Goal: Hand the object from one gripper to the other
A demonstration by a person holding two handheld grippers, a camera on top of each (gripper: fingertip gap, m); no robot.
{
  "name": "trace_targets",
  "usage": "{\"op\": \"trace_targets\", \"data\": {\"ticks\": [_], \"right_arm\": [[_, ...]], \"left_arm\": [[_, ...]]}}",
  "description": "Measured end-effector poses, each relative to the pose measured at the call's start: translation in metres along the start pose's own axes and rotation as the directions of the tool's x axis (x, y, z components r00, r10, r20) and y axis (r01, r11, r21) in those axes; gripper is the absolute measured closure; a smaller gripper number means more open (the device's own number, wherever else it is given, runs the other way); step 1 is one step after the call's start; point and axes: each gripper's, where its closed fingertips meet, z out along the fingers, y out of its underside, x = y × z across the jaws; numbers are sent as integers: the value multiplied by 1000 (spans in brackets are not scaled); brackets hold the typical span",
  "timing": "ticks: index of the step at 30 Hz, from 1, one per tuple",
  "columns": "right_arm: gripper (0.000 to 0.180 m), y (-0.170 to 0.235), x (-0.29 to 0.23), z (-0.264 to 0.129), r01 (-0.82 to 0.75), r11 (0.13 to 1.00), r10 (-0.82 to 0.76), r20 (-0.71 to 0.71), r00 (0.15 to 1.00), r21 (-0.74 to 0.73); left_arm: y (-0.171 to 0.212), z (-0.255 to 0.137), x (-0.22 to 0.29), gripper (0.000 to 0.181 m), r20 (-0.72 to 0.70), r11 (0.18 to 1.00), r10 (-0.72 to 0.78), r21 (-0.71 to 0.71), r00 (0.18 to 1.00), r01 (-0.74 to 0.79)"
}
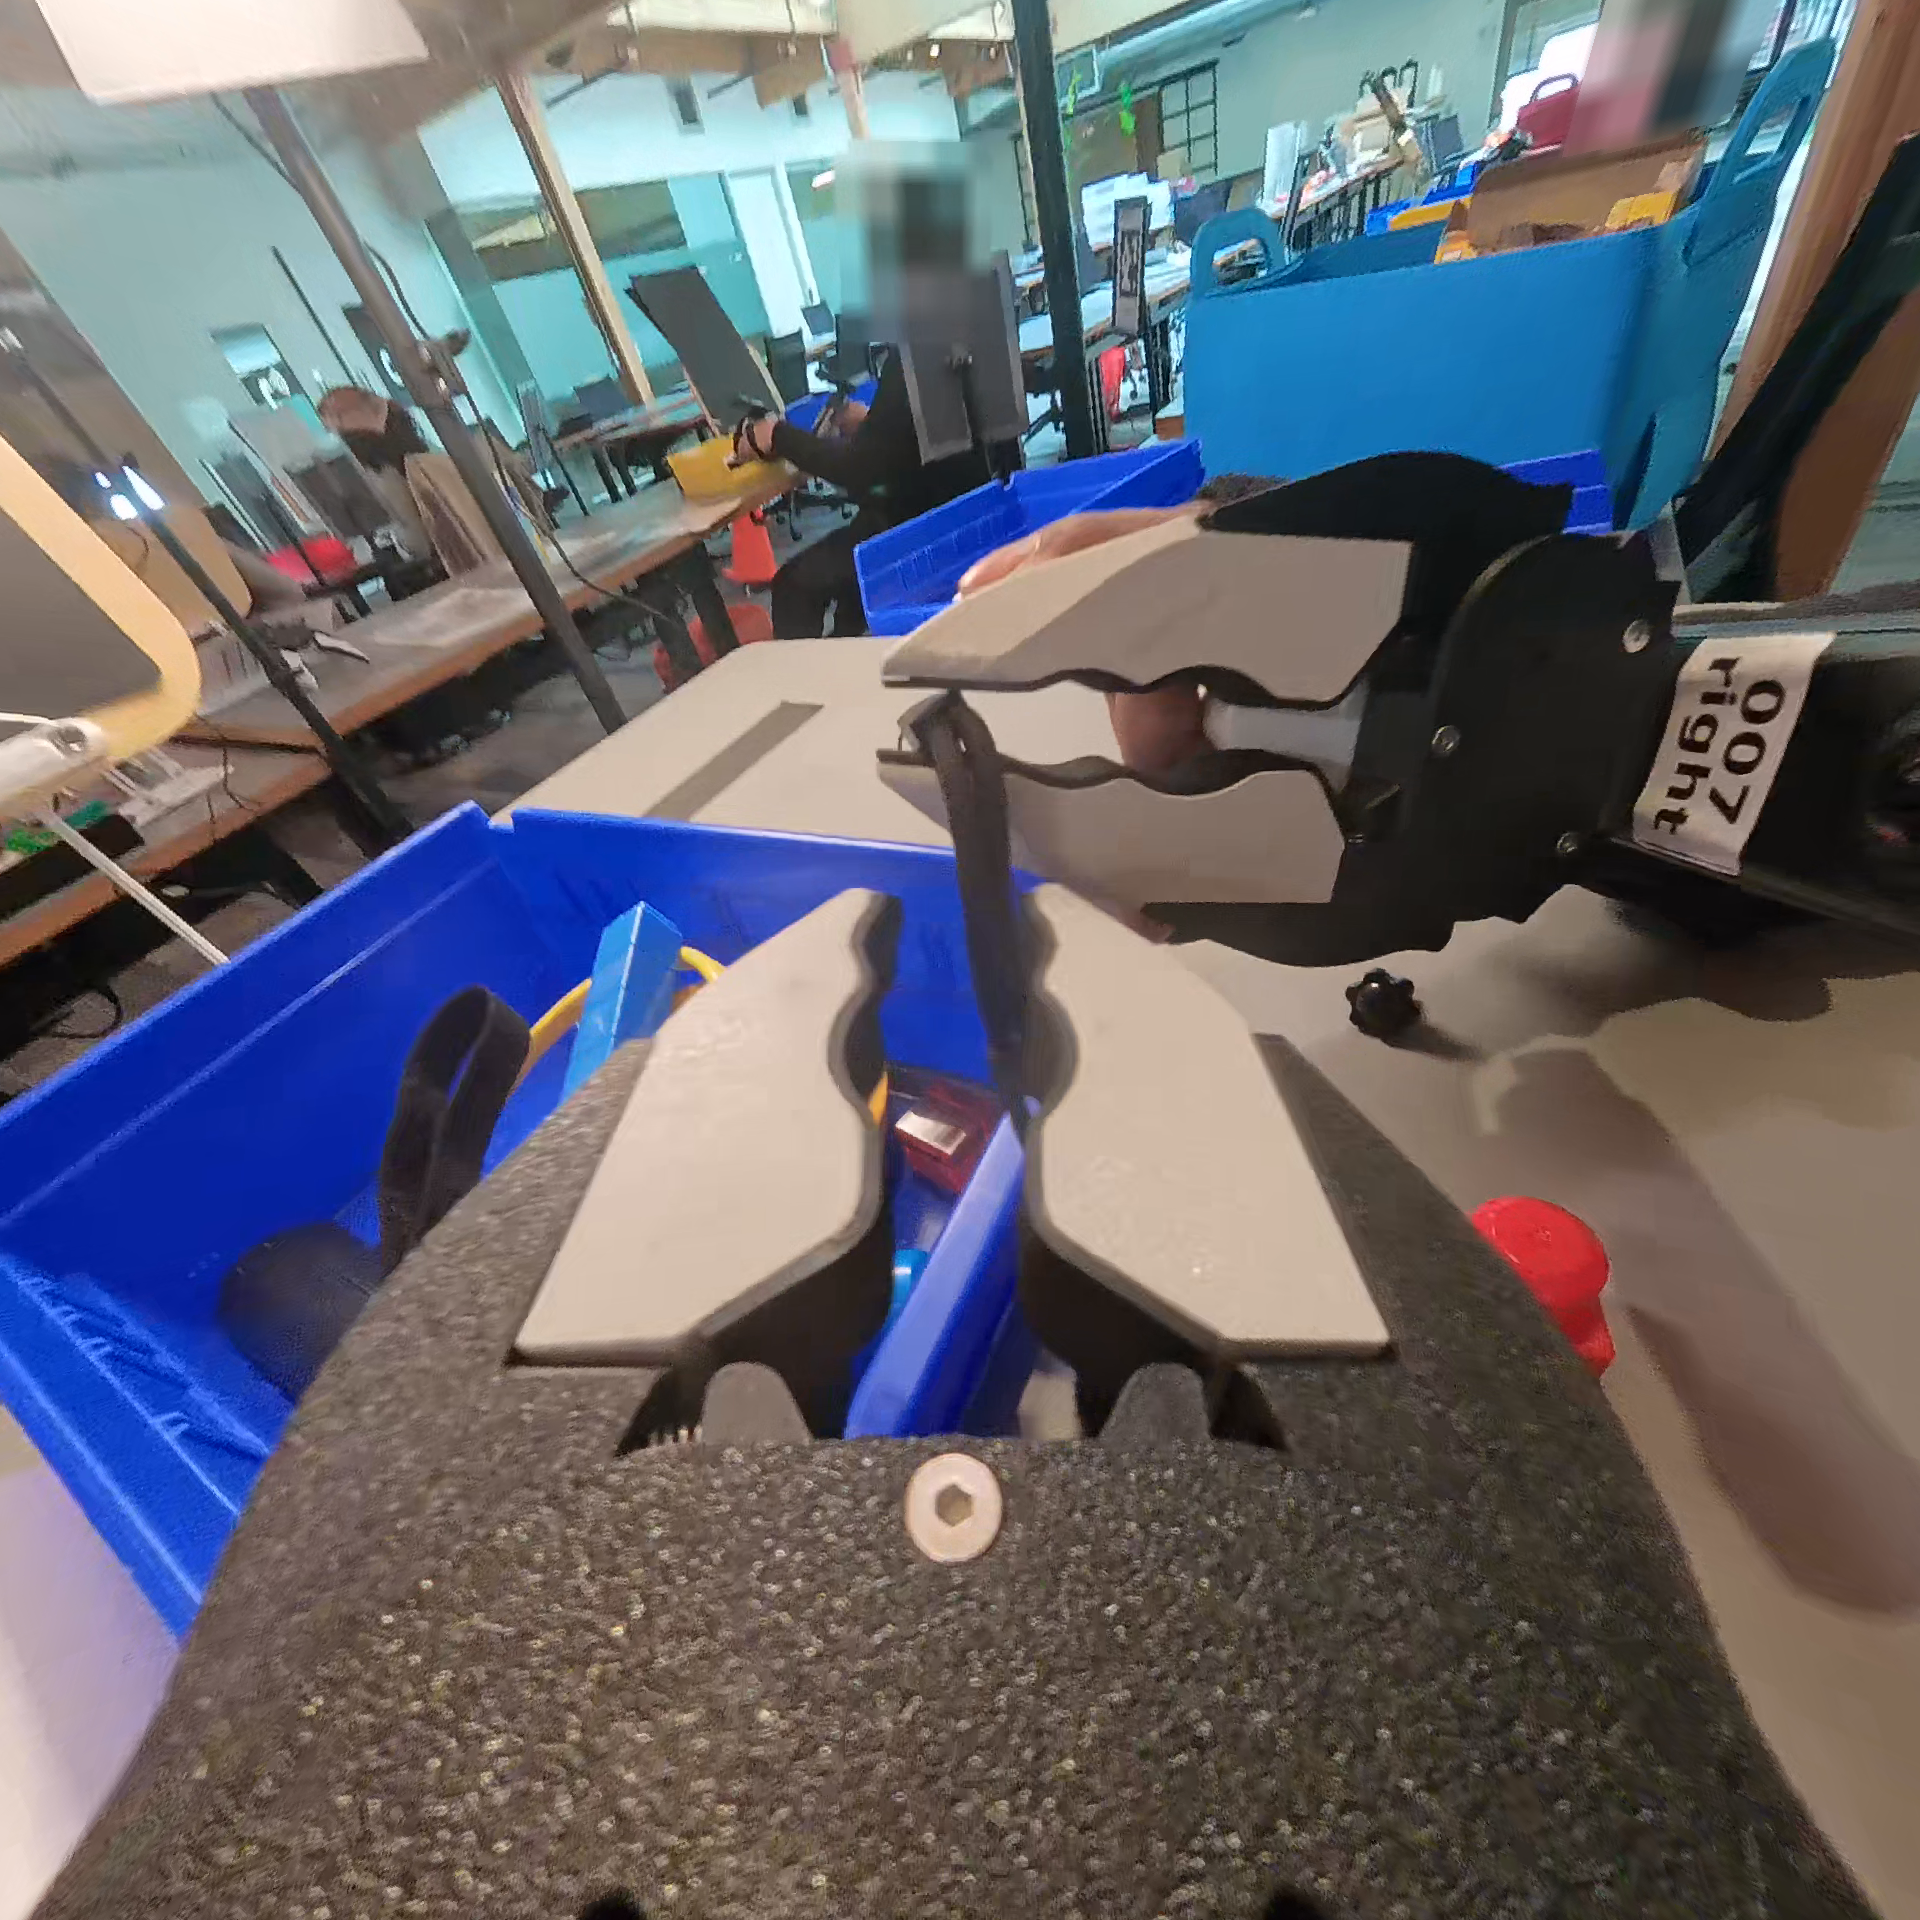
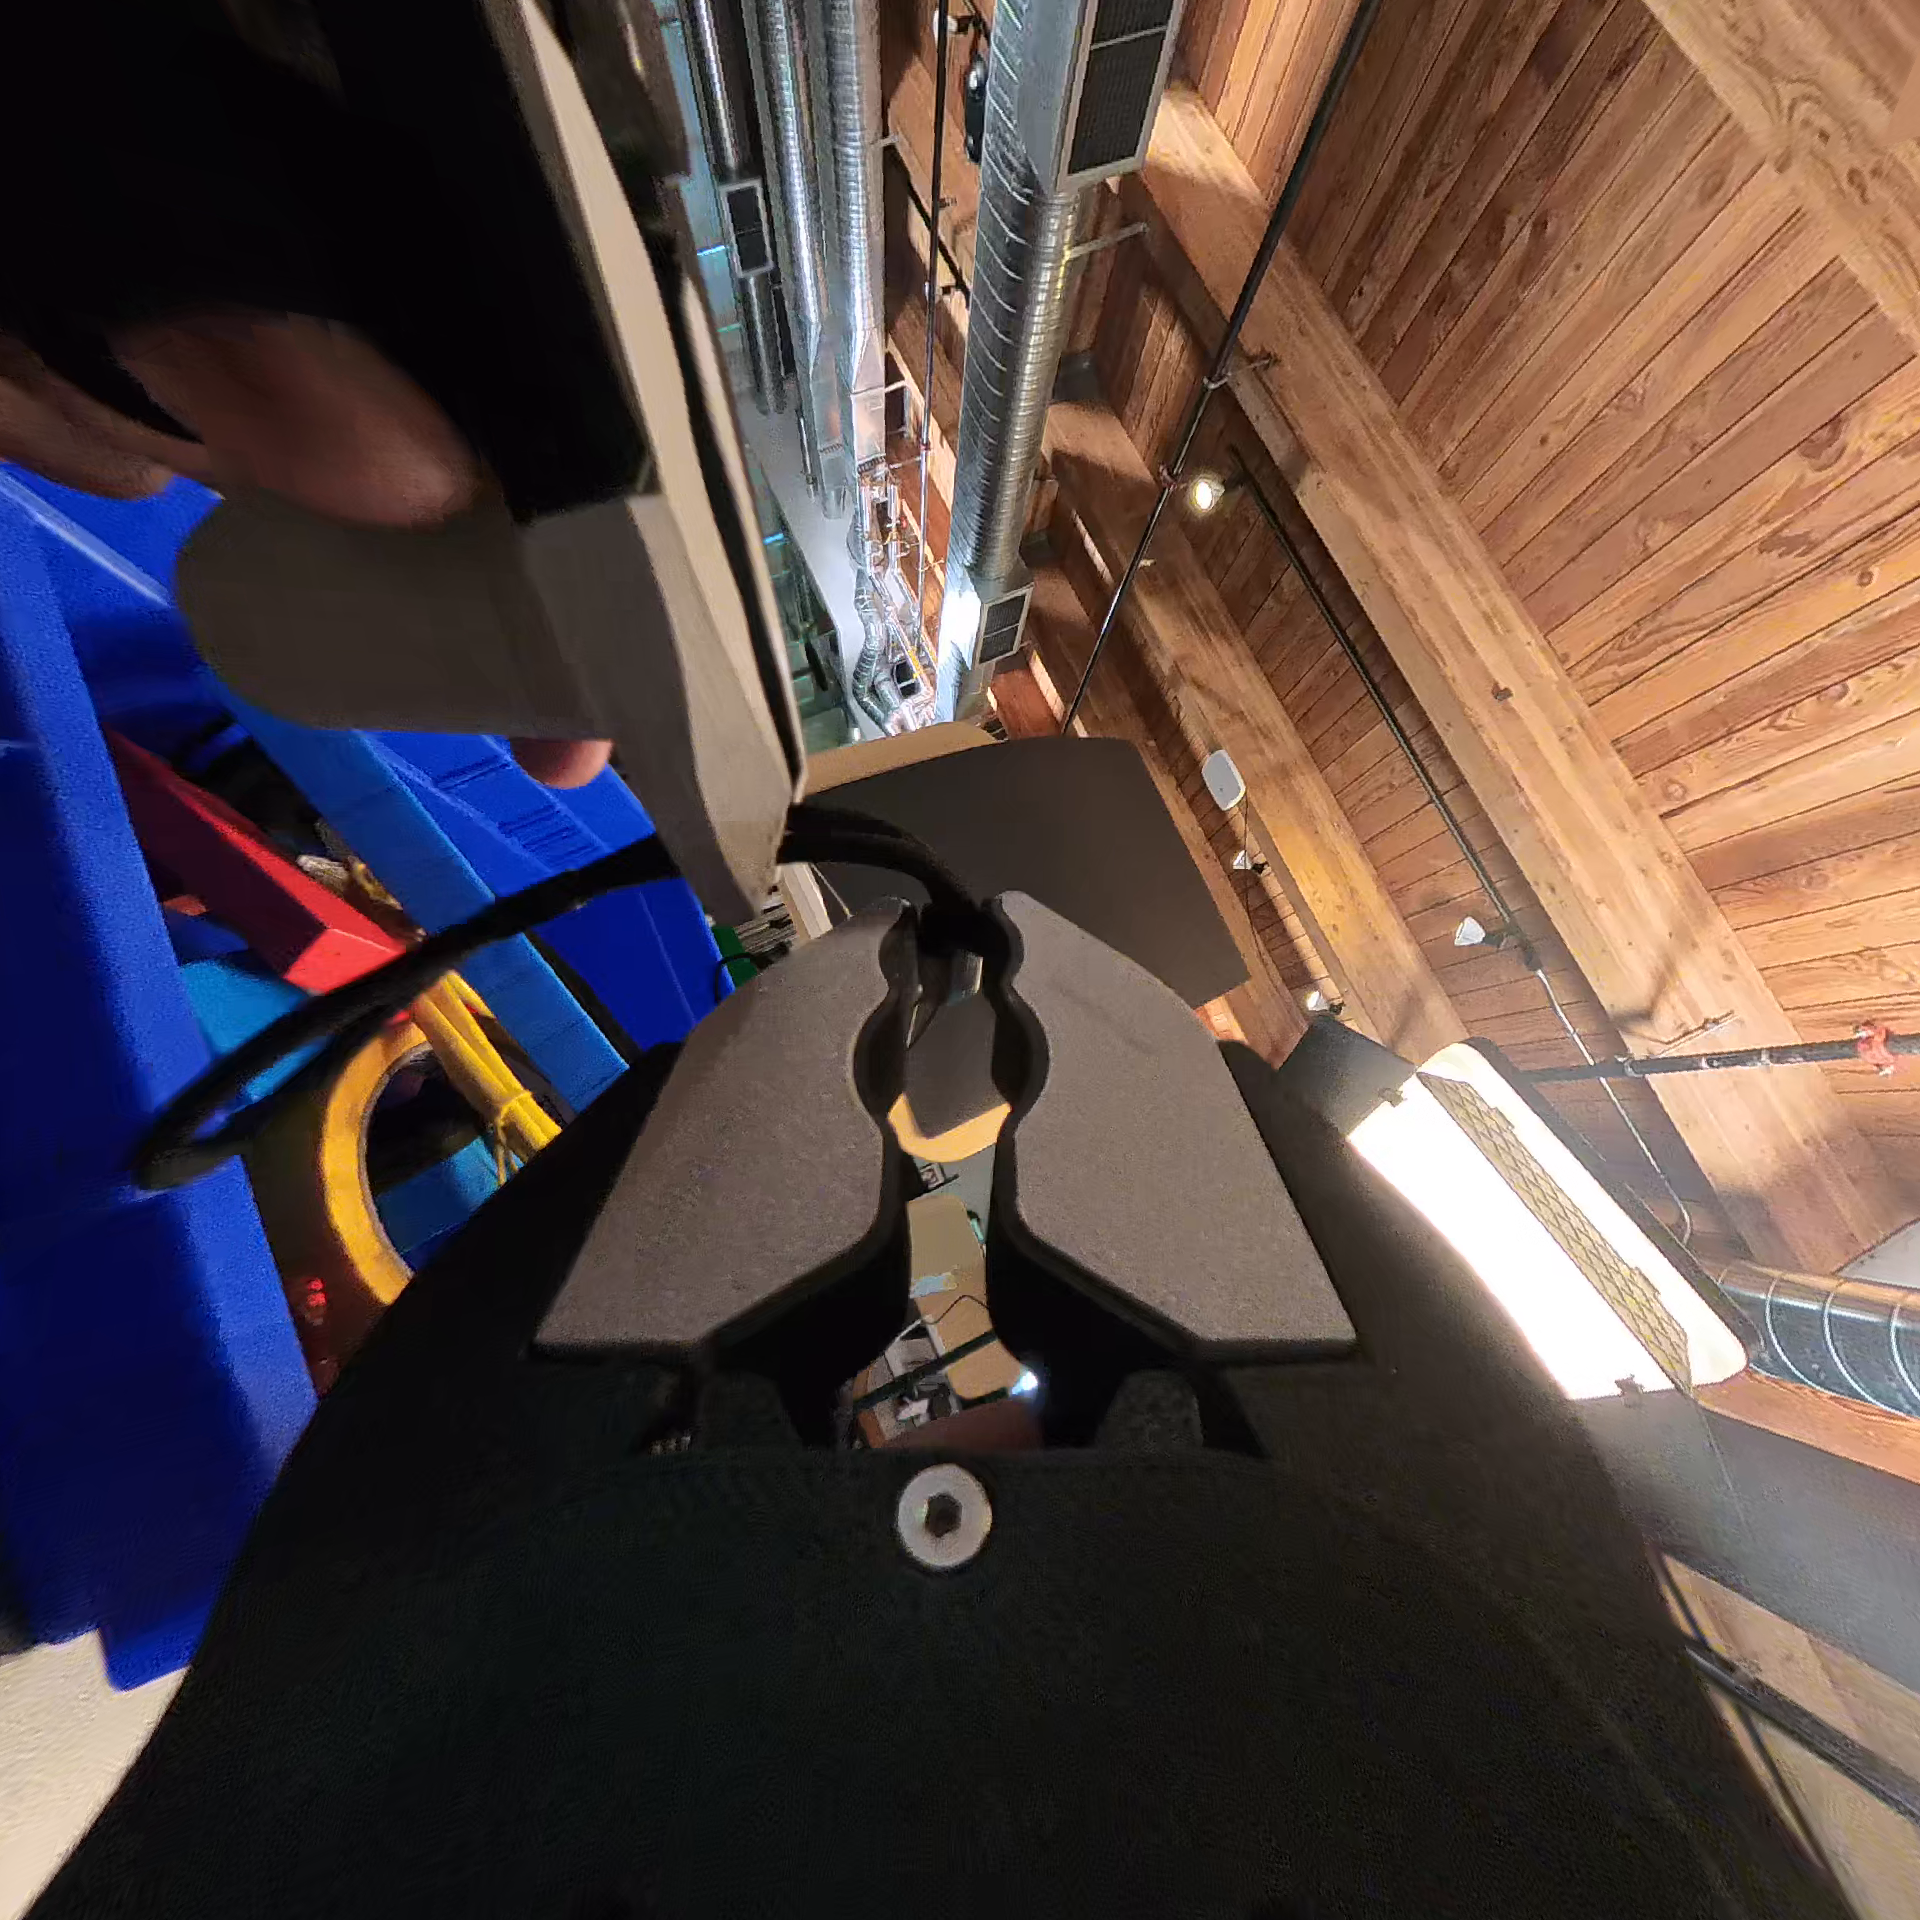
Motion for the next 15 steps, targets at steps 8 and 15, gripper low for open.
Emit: {"op": "trace_targets", "data": {"ticks": [8, 15], "right_arm": [[163, 7, -3, -2, -98, 995, 100, 42, 994, -32], [156, -5, -19, -9, -352, 935, 351, 250, 903, -40]], "left_arm": [[1, -3, -14, 177, 50, 991, -127, 51, 991, 124], [-19, -18, -34, 177, -22, 845, -454, 308, 891, 438]]}}
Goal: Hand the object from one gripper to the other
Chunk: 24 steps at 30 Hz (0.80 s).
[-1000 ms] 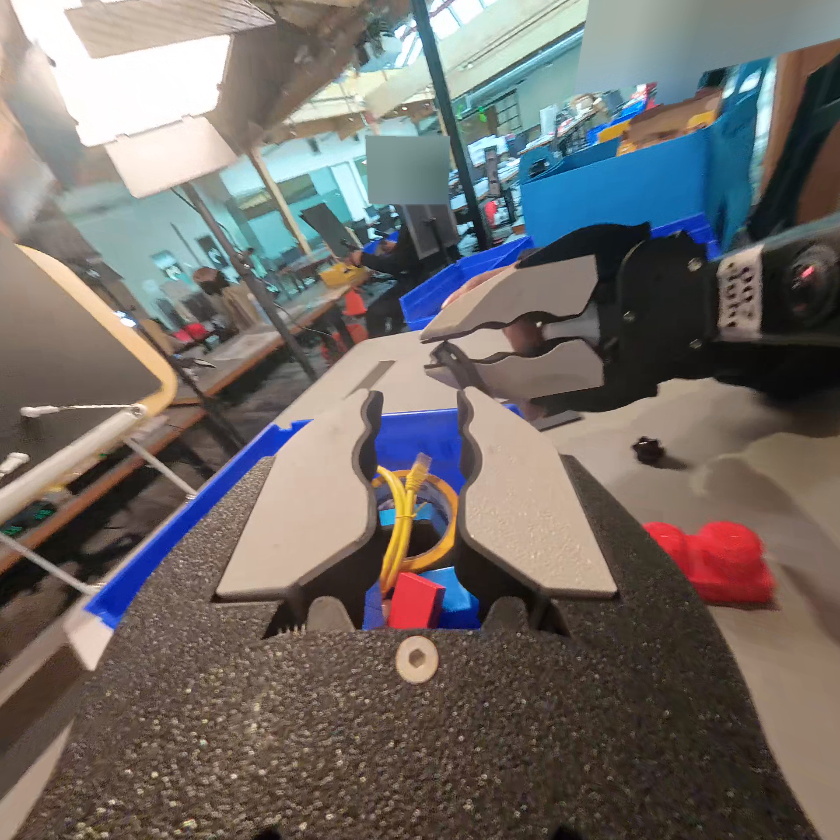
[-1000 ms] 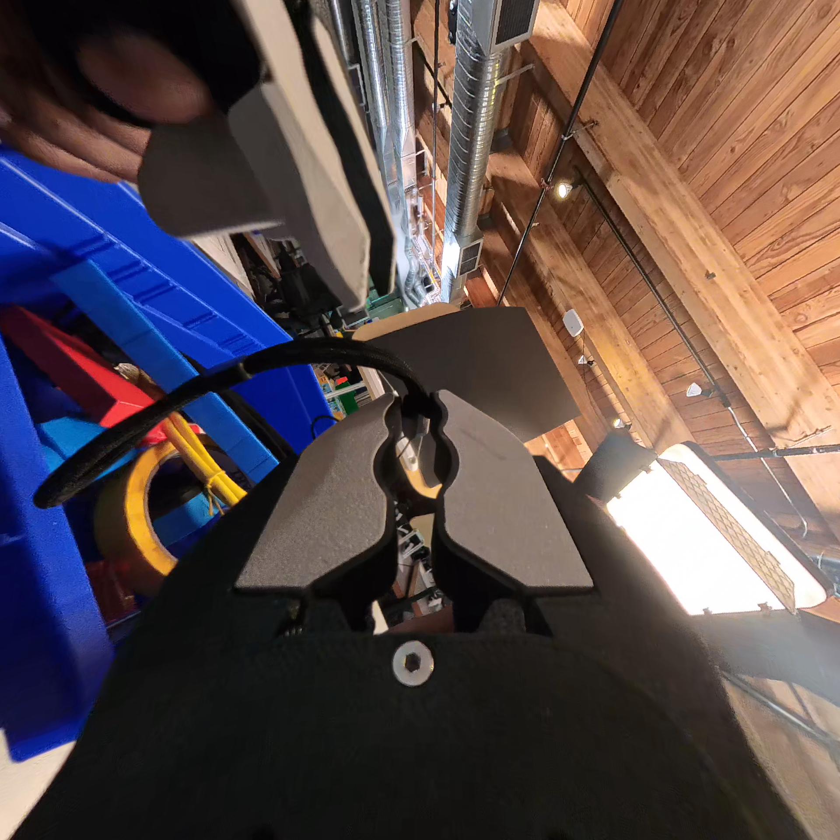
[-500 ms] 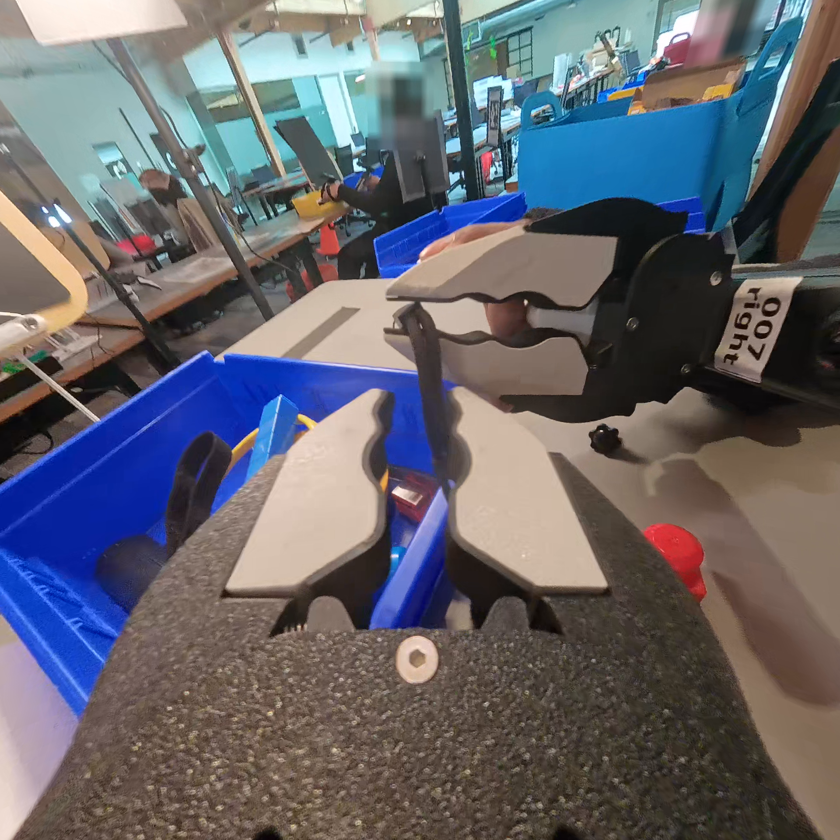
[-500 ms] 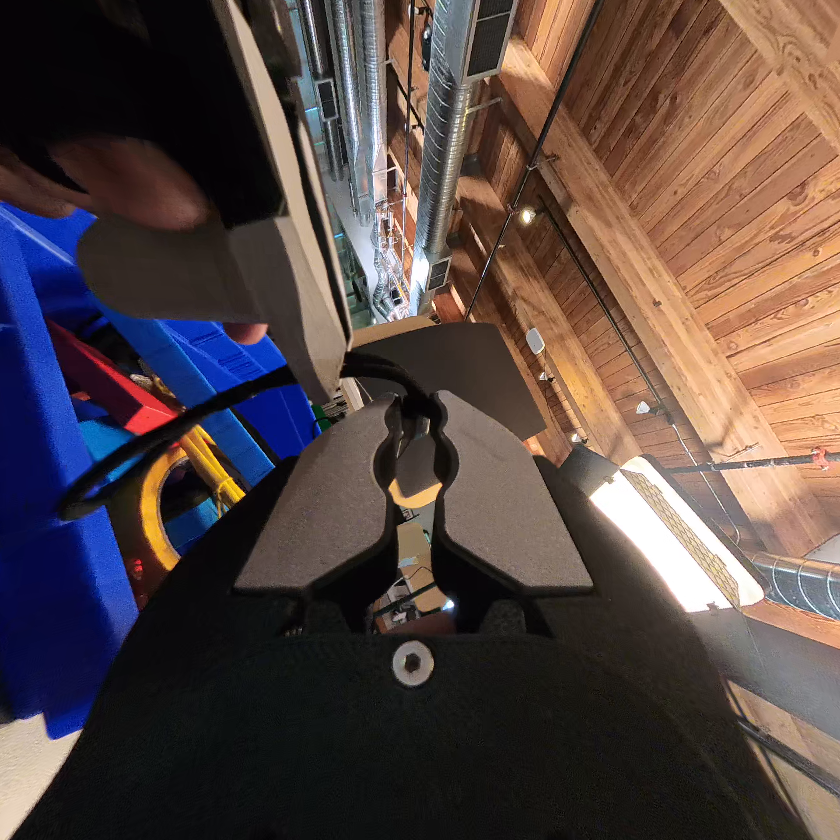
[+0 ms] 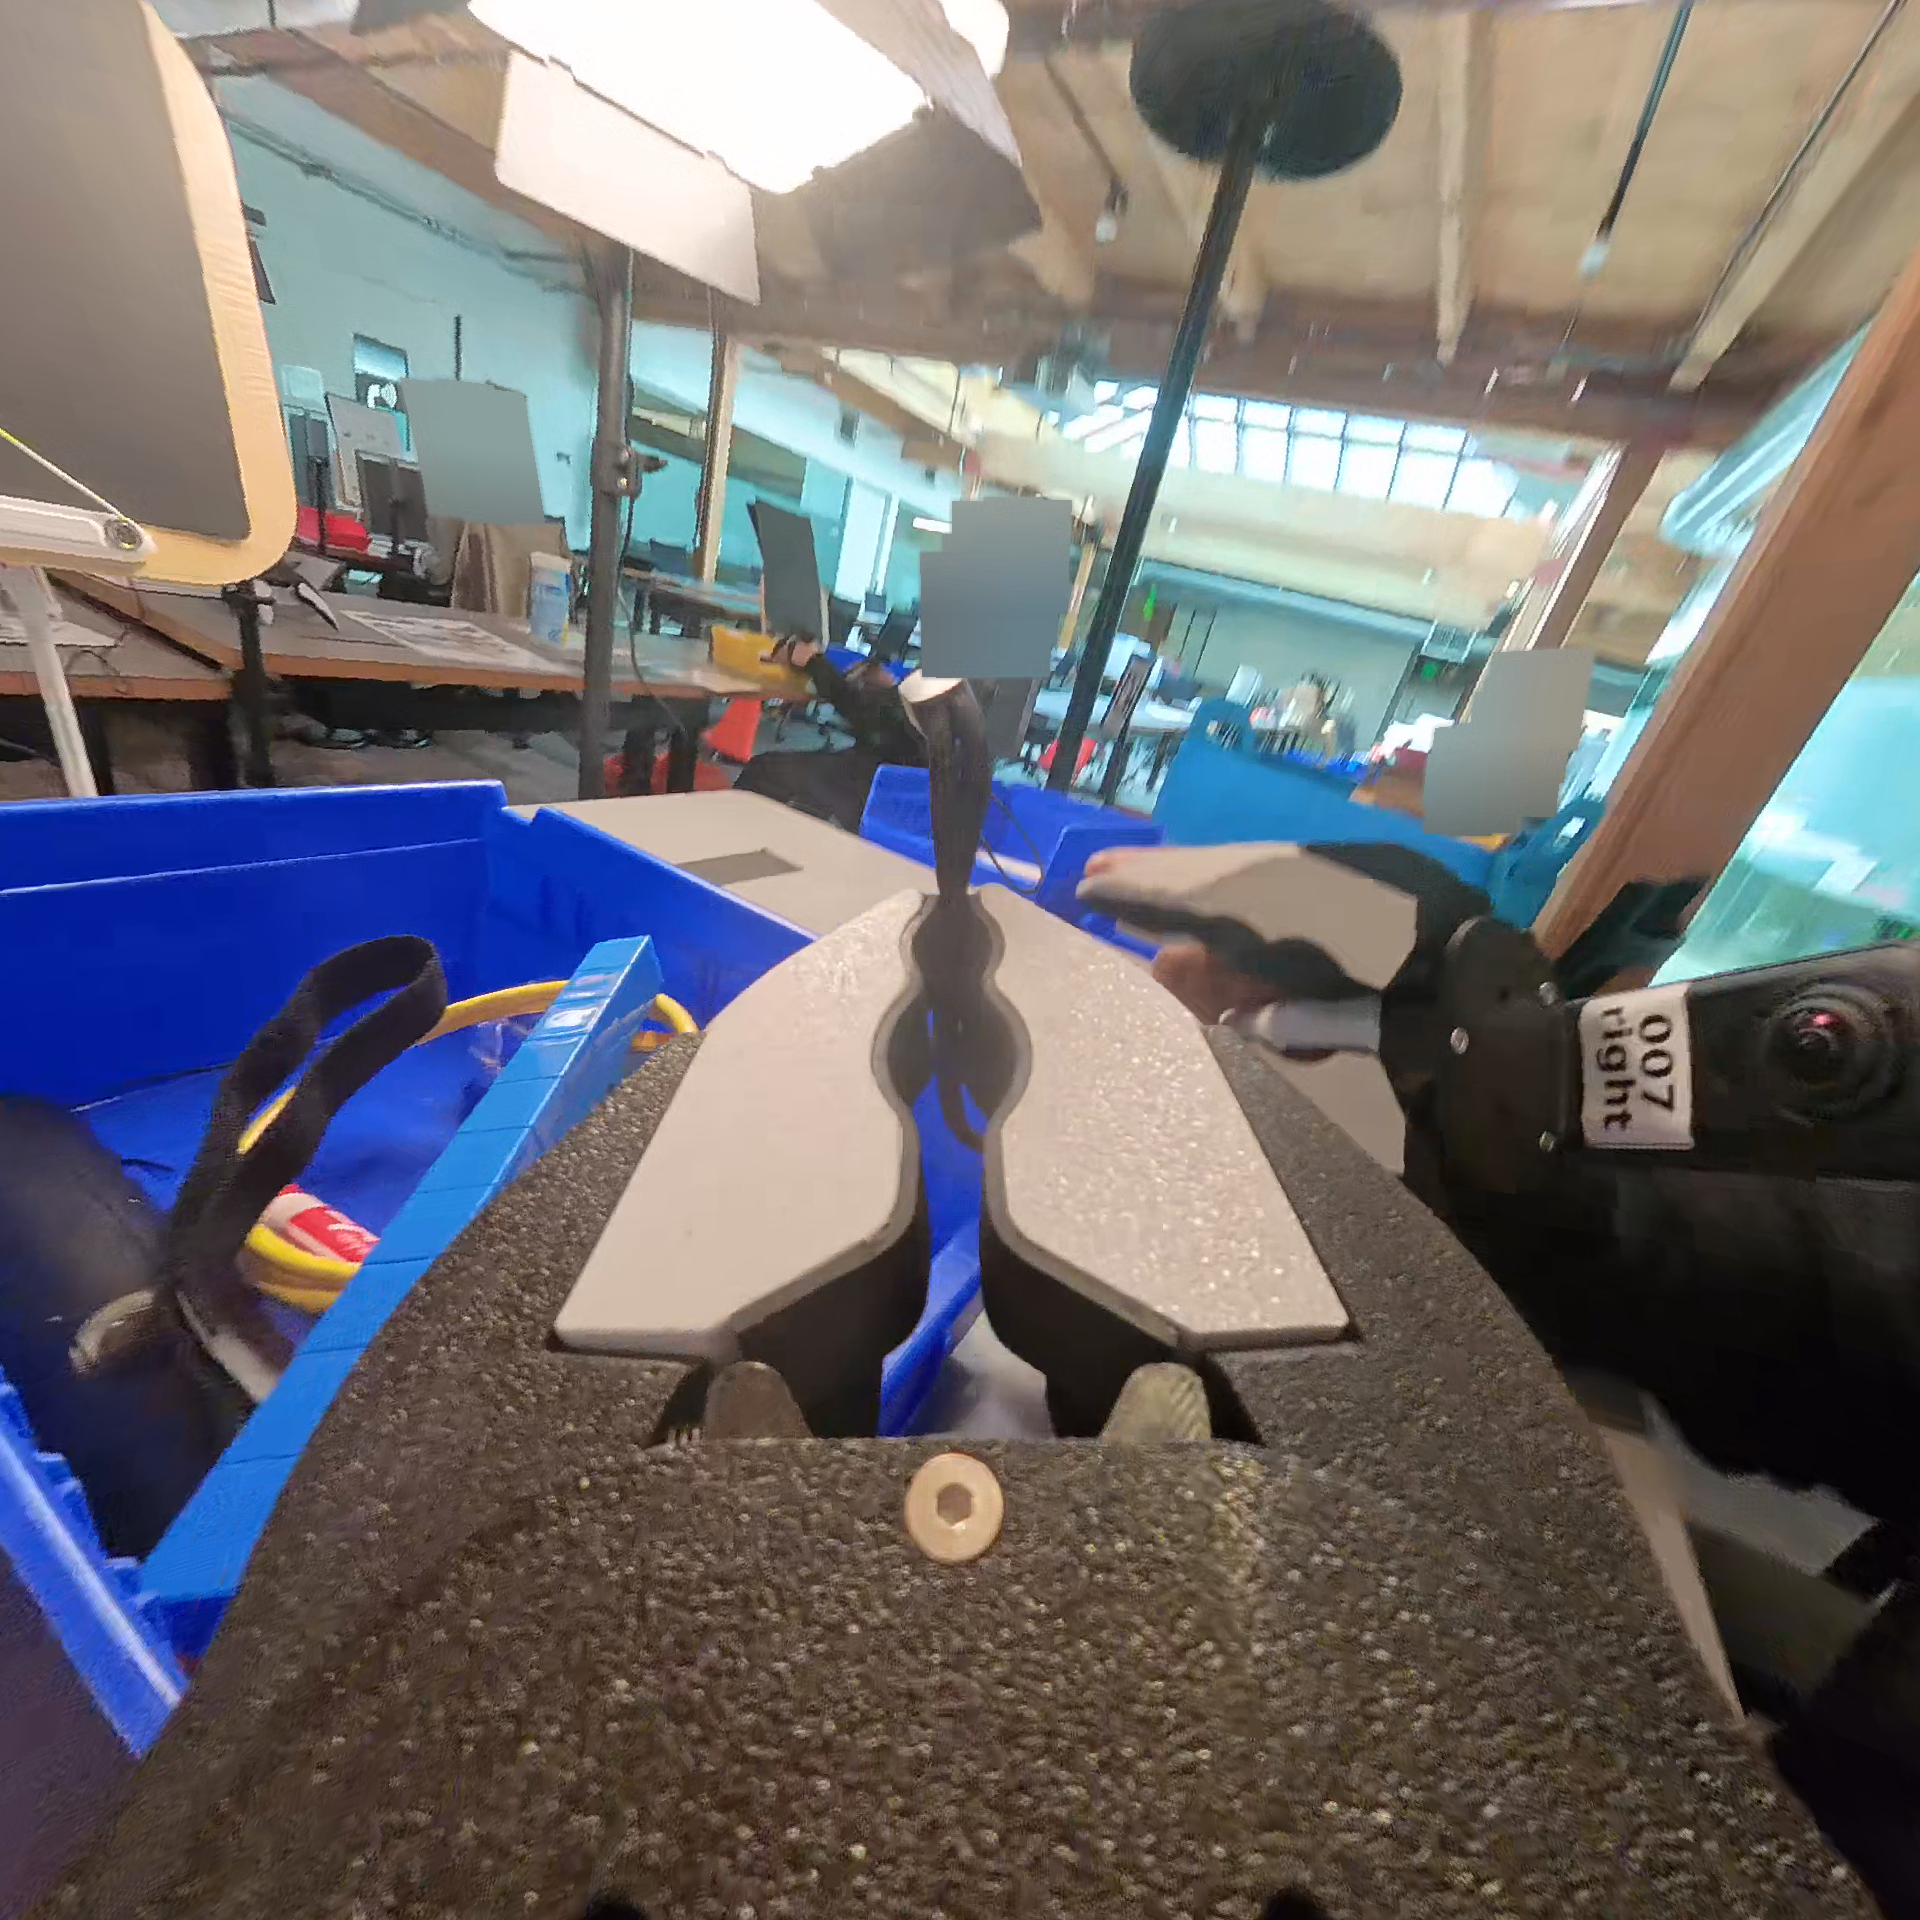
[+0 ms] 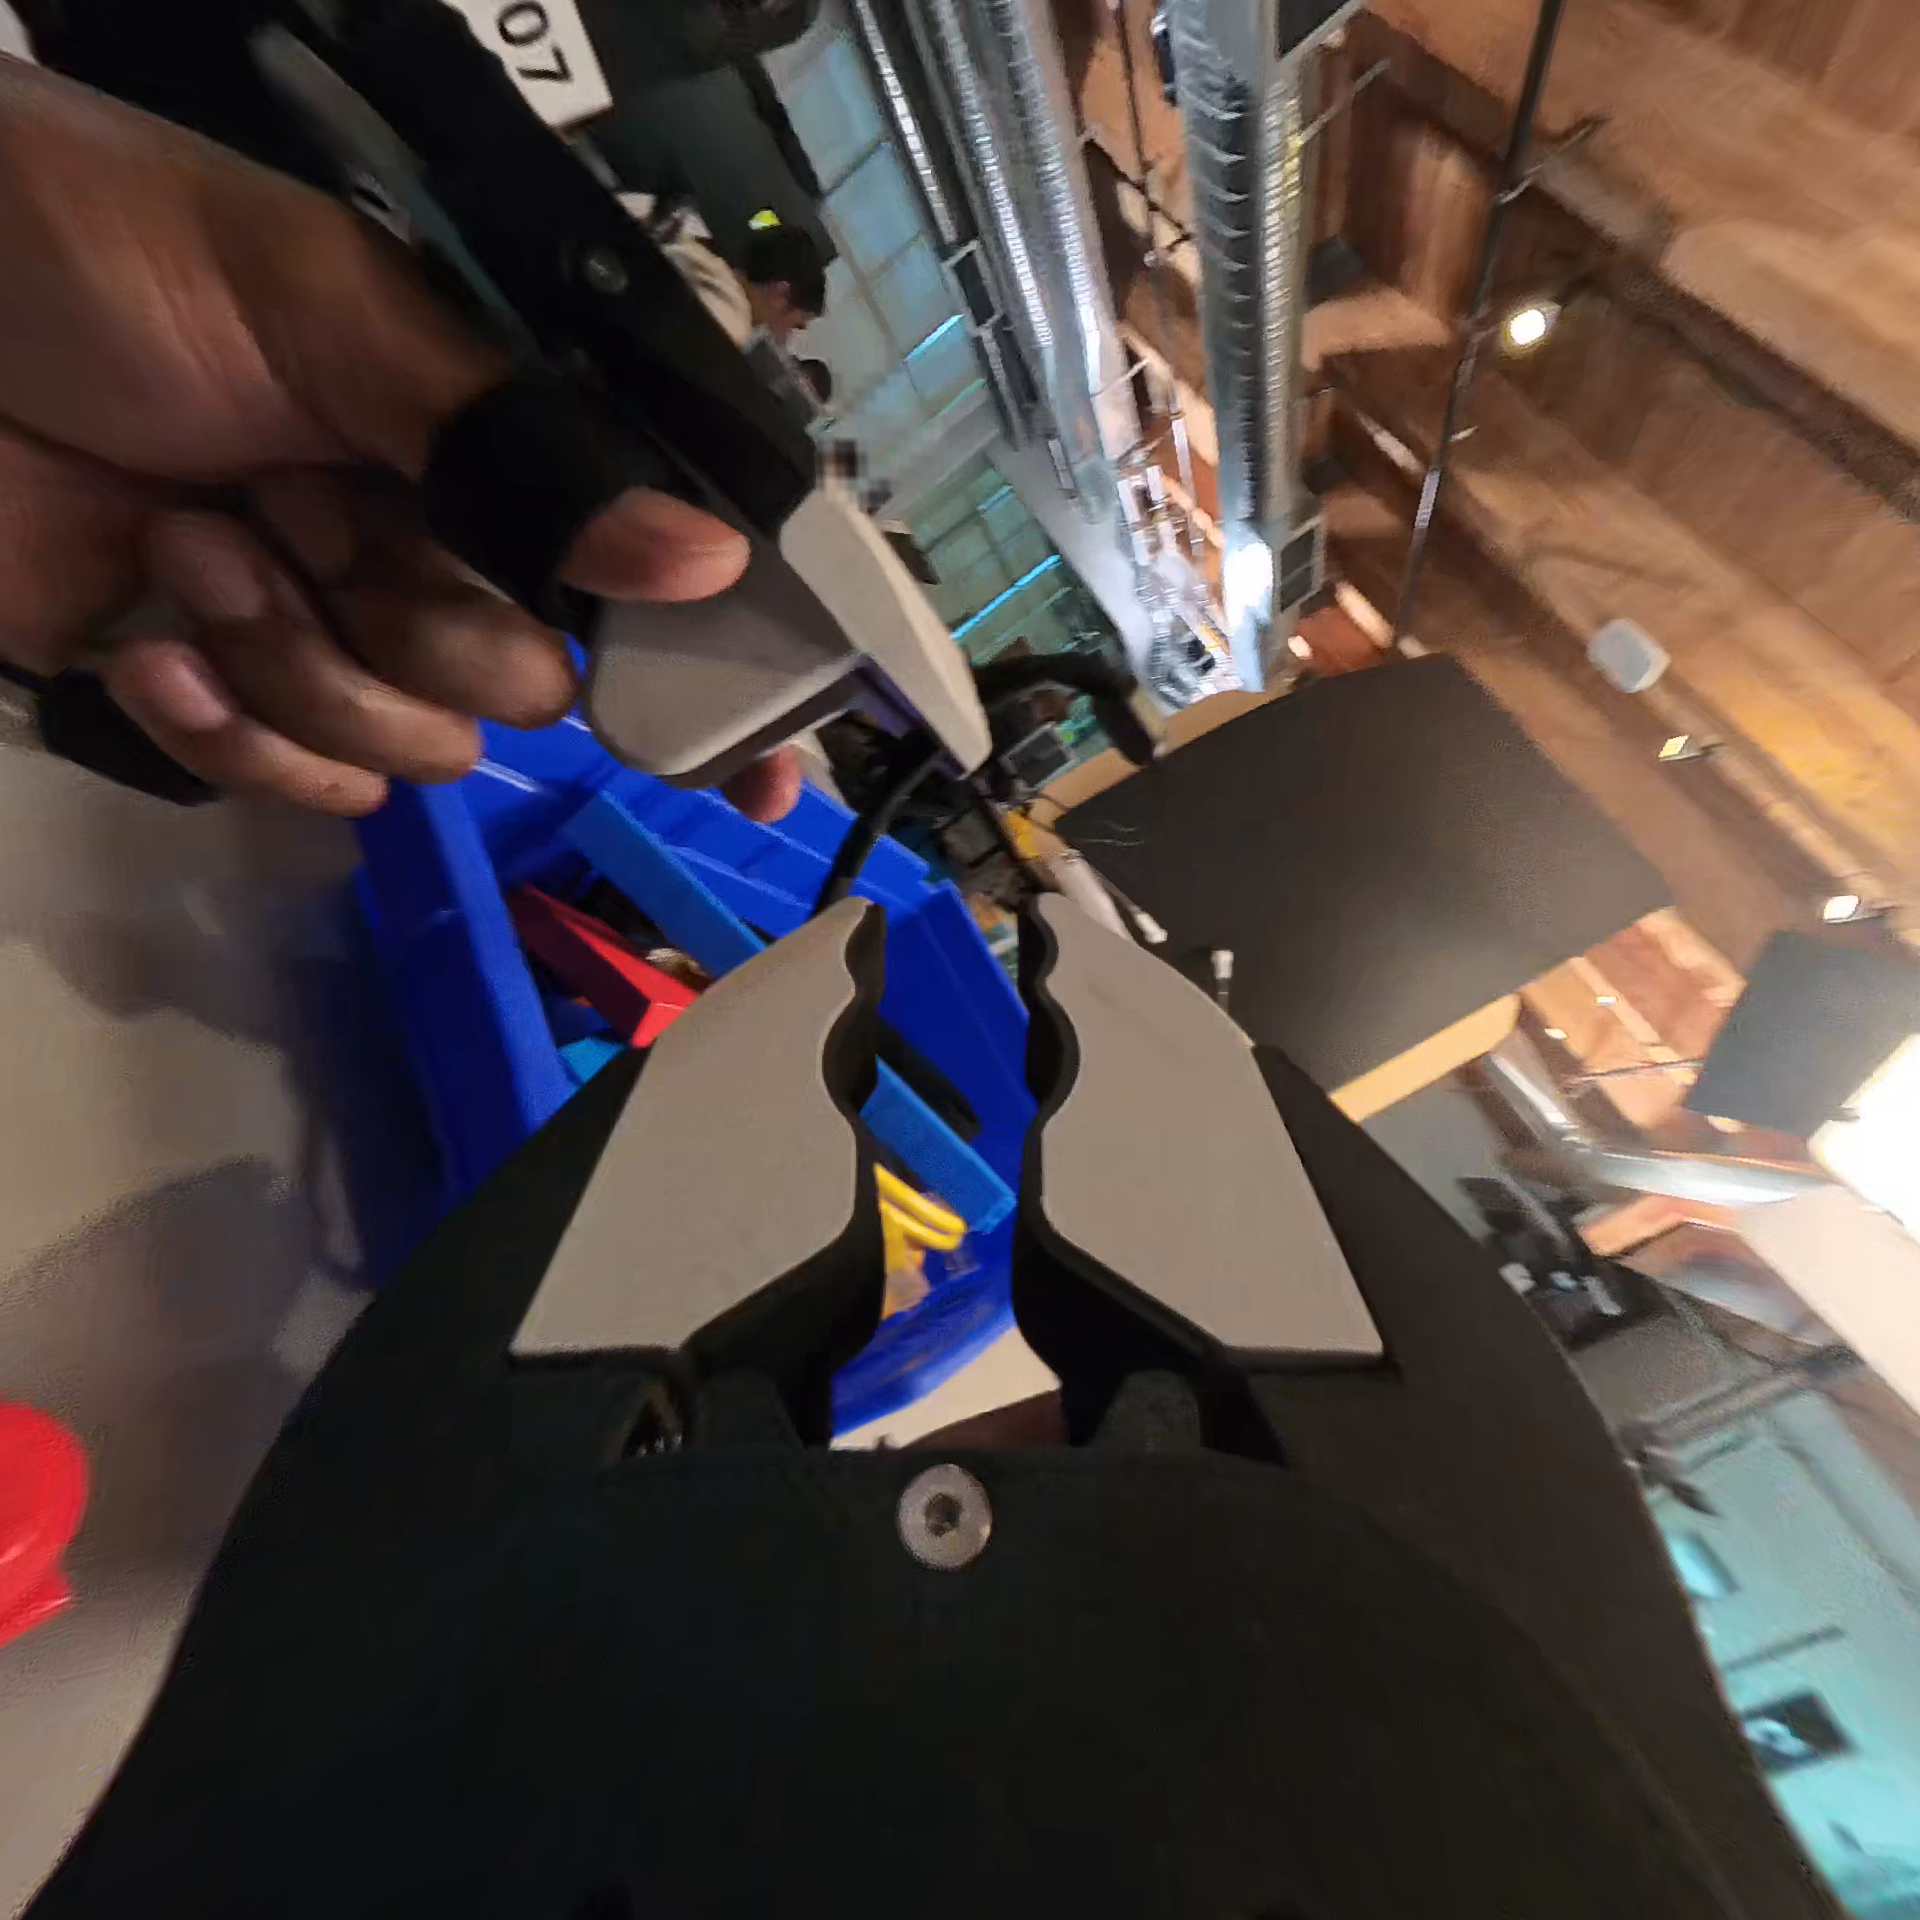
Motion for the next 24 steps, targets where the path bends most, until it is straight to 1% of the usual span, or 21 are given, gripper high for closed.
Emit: {"op": "trace_targets", "data": {"ticks": [1, 3, 6, 7, 8, 9, 10, 12, 13, 15, 16, 19, 22, 24], "right_arm": [[154, -1, -6, 1, -29, 1000, 30, 45, 999, -7], [153, -5, -14, 0, -52, 999, 51, 81, 995, 4], [151, 0, -15, 3, -33, 998, 36, 61, 997, -51], [155, 4, -13, 5, -7, 997, 10, 34, 999, -81], [168, 8, -12, 6, 25, 994, -24, 13, 1000, -102], [177, 10, -11, 6, 51, 993, -52, -5, 999, -109], [178, 11, -9, 6, 58, 992, -60, -12, 998, -115], [178, 15, -5, 6, 13, 991, -15, -13, 1000, -131], [178, 16, -1, 5, -18, 991, 15, -23, 1000, -132], [178, 20, 7, 4, -49, 990, 44, -38, 998, -135], [178, 22, 11, 3, -50, 989, 44, -44, 998, -139], [178, 26, 18, 0, -106, 985, 102, -36, 994, -138], [178, 29, 23, -3, -218, 966, 219, -5, 976, -137], [179, 31, 24, -4, -299, 943, 306, 24, 952, -147]], "left_arm": [[-3, -1, 1, 176, -10, 999, -23, 26, 1000, 24], [-8, -3, 5, 176, -45, 996, -53, 74, 998, 57], [-14, -5, 10, 177, -106, 985, -107, 126, 989, 120], [-15, -6, 13, 176, -141, 979, -133, 136, 981, 152], [-16, -6, 15, 177, -170, 973, -163, 137, 972, 187], [-17, -6, 17, 177, -194, 966, -193, 134, 962, 221], [-16, -6, 17, 177, -211, 960, -221, 125, 952, 251], [-15, -4, 13, 174, -214, 955, -252, 101, 944, 278], [-16, -4, 11, 166, -207, 957, -247, 99, 947, 271], [-19, -5, 6, 158, -166, 970, -199, 107, 966, 218], [-22, -6, 3, 152, -133, 979, -152, 114, 979, 168], [-32, -10, -2, 142, -8, 991, 47, 124, 999, -46], [-41, -14, -5, 140, 130, 954, 263, 109, 956, -278], [-42, -14, 0, 139, 160, 914, 378, 89, 912, -395]]}}
